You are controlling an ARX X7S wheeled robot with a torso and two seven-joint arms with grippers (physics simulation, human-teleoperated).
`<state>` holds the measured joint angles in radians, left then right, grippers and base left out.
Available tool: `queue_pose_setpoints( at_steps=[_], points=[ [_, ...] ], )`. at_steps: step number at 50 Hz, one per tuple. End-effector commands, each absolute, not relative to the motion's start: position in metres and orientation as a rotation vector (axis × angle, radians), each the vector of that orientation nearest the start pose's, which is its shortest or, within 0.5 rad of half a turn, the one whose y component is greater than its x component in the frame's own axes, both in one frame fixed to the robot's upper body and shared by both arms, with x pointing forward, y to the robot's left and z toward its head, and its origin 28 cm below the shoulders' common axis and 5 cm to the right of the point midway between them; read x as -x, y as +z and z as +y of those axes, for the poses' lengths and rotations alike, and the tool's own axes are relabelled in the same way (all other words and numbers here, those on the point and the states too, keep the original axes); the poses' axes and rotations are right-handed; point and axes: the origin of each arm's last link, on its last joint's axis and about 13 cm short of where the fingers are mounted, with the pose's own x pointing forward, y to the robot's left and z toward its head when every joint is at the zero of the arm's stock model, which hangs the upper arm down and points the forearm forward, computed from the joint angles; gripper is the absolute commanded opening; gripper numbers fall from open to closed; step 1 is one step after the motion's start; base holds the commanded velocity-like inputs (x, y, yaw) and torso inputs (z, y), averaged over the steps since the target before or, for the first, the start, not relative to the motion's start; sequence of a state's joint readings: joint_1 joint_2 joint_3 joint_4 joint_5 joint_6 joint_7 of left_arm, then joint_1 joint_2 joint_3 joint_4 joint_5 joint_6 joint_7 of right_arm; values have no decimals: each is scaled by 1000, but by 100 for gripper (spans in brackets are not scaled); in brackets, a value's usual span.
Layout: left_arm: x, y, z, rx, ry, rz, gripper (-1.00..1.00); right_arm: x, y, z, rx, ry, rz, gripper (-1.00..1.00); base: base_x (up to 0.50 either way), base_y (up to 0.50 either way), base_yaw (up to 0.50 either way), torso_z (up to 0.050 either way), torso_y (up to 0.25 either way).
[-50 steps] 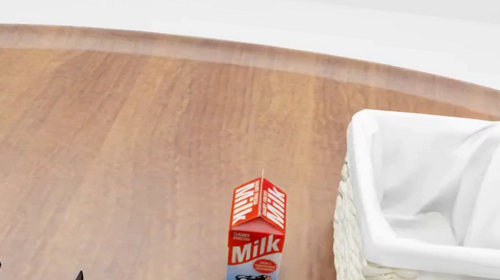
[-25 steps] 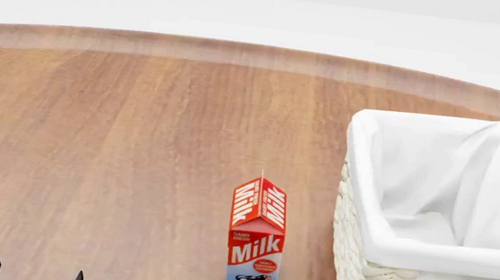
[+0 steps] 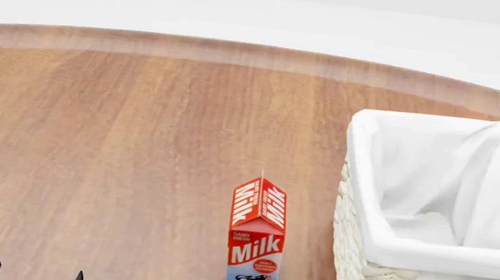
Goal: Pick up the orange juice, and put it in the basket.
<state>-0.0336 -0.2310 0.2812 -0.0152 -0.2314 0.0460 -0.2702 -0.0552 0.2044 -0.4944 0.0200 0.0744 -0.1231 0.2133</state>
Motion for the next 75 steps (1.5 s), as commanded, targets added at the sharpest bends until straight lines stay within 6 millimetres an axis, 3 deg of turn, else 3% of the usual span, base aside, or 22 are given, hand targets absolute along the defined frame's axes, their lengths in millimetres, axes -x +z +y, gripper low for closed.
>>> queue_pose_setpoints(
  at_steps=[1, 75],
  points=[
    [-211, 13, 205, 0, 0, 0, 100, -172, -11, -47, 94, 289, 20, 100, 0, 0, 0, 0, 0],
    [-211, 13, 205, 0, 0, 0, 100, -190, -24, -39, 96, 282, 48, 100, 0, 0, 0, 0, 0]
  ],
)
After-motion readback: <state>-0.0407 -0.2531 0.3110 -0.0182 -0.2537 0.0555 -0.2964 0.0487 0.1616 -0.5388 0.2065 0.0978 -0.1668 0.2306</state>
